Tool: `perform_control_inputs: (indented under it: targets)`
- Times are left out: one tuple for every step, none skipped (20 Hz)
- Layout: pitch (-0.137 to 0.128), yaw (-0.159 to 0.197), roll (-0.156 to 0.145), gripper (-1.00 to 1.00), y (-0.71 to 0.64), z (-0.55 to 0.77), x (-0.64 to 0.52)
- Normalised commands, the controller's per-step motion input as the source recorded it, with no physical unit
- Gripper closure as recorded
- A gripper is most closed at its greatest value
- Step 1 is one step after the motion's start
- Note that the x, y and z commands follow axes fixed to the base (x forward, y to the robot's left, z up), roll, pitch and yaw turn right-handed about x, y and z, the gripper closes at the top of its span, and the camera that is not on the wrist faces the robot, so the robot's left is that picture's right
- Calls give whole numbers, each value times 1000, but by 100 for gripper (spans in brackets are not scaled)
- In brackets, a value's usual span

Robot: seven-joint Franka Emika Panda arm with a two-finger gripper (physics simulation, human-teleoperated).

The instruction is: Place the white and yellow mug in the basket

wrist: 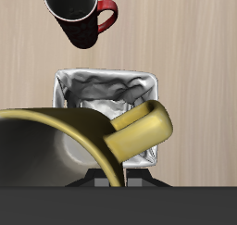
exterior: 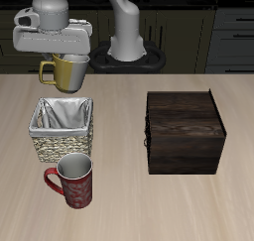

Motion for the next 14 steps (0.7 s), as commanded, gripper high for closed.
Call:
perform_control_inputs:
  targets:
    - [20,-5,-4,100,-177,-330,83]
    - [19,-8,-10,100,-17,-165,21]
    - [0,0,0,100,89,-34,-16]
    - [-13,30,-18,100,-107,-194,45]
    - [27,-53,-30,100,-146,-186,6]
    - [-12,11,-3,100,-17,-112,34]
    - [-4,7,-9,100,-73,-212,52]
    - [41,-31,-43,100,-98,-308,77]
    - [9,10,9,100,69,-141,44]
    - [25,31,-55,100,-99,-400,87]
    - [38,1,-12,100,-20,-321,87]
    - [50,26,-4,100,-82,-310,76]
    - [0,-33,-117,100,-208,-221,-10]
    - [36,-5,45,100,-142,-305,37]
